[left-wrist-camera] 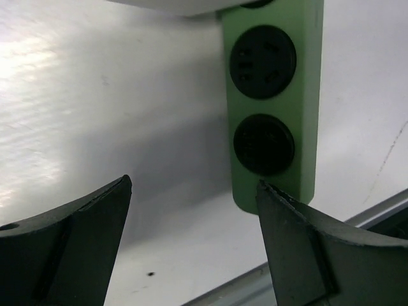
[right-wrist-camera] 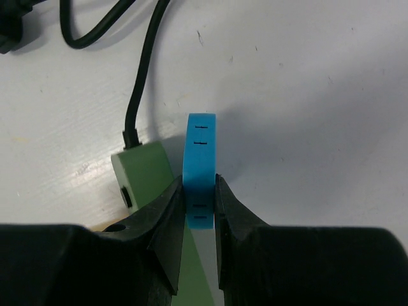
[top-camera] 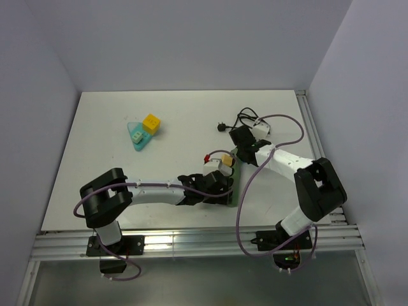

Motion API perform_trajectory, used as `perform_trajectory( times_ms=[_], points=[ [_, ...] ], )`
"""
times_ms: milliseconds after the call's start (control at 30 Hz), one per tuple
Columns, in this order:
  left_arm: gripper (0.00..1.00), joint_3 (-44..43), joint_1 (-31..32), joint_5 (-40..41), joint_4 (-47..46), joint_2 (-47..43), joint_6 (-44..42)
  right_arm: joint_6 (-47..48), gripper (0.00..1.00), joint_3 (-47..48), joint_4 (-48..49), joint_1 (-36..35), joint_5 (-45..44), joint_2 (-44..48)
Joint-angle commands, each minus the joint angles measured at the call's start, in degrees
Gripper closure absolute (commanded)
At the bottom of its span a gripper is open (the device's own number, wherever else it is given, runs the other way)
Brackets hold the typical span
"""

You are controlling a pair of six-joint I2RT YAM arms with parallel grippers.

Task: Insert the plug
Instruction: Adjust the socket at the center of the board.

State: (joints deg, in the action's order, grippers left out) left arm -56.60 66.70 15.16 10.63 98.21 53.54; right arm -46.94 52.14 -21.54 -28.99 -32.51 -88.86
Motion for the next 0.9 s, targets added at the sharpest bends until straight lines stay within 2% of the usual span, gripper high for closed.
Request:
perform_trajectory(
  times_ms=[0, 133, 300, 433, 533, 667, 867],
  points=[
    [0.14, -2.64, 2.12, 3.82, 0.96, 0.50, 5.17, 1.32, 1.00, 0.60, 4.67, 2.62, 2.72, 1.84],
    [0.11, 0.78, 0.63, 4.10, 2.11, -5.83, 4.74, 3.86, 1.00, -1.68, 4.05, 4.56, 2.89, 7.45],
    [0.09, 4.39, -4.99, 1.72, 3.16, -14.96, 1.49, 6.51, 1.00, -4.67, 3.44, 5.17, 5.17, 14.05],
    [0.05, 5.62, -11.14, -5.90, 0.36, -18.23, -1.85, 7.65, 1.00, -7.39, 3.43, 5.17, 8.33, 20.11],
    [0.04, 4.05, -15.18, -10.91, -1.66, -16.92, -4.40, 8.18, 1.00, -8.19, 3.44, 5.17, 9.83, 23.02],
    [0.04, -0.95, -19.31, -18.99, -3.69, -8.77, -5.38, 8.53, 1.00, -8.11, 2.82, 5.17, 10.89, 24.96],
    [0.04, -3.17, -19.59, -25.61, -9.22, -2.86, -3.71, 8.71, 1.00, -8.63, 2.47, 5.17, 12.12, 27.77]
  ],
)
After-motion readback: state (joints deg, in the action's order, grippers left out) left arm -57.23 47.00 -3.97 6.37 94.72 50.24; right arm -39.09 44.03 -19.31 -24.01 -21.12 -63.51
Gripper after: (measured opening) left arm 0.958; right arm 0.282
